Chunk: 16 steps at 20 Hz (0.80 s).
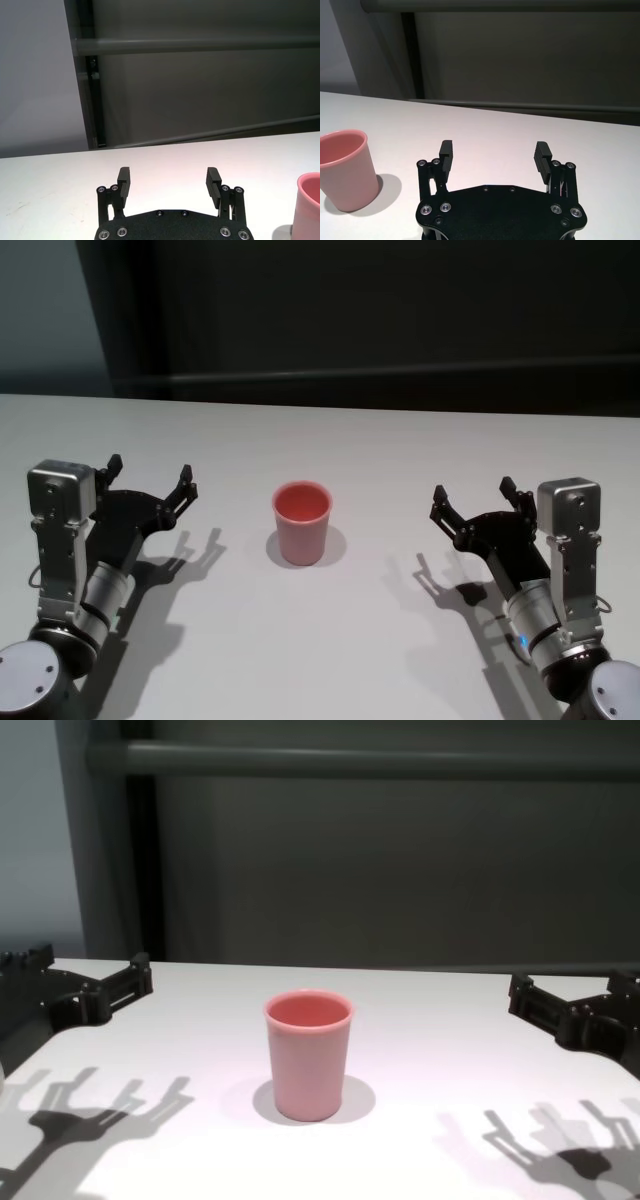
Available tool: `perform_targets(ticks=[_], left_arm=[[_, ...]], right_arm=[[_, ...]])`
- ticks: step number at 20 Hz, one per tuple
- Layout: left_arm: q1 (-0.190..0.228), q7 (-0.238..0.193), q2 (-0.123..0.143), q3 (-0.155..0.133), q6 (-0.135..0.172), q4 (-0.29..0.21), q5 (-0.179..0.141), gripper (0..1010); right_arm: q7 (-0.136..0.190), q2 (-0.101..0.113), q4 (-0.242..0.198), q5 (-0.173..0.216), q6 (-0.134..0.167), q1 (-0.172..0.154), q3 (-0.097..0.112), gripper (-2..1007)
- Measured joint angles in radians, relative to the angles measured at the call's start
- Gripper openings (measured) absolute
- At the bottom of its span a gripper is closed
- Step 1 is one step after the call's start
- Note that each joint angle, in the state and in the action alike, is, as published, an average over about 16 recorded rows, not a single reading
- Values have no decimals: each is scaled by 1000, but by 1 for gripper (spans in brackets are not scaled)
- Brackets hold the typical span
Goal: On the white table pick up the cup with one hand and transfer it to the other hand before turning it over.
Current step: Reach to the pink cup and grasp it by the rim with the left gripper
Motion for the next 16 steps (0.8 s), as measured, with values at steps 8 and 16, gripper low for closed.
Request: perform_targets(ticks=[8,16], left_arm=[[0,0,0,0,0,0,0,1001],[0,0,0,0,0,0,0,1001]], right_arm=[[0,0,0,0,0,0,0,1002],[0,0,0,0,0,0,0,1002]])
